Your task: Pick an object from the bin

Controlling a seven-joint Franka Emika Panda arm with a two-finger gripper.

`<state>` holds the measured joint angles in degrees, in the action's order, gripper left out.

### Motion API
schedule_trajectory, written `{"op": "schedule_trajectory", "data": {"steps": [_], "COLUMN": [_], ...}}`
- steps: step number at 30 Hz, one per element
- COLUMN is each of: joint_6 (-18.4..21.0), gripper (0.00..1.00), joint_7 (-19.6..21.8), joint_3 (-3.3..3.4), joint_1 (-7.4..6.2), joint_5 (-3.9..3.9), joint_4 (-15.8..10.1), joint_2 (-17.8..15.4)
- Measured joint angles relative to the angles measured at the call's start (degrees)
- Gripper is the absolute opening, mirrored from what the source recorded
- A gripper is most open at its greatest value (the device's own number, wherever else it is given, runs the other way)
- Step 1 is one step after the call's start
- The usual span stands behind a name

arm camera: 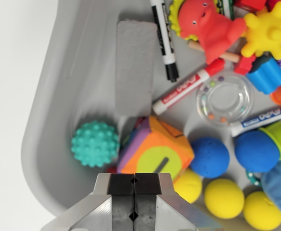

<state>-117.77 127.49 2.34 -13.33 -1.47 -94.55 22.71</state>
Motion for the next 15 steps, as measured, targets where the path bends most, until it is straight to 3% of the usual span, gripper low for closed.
{"op": "schedule_trajectory", "data": {"steps": [15], "joint_6": [2.86], "gripper": [0.0], "joint_7": [0.09], "joint_3": [0.01], "joint_1": [0.0], "joint_5": [0.05], "joint_4": [1.48], "joint_2": [-0.95]}}
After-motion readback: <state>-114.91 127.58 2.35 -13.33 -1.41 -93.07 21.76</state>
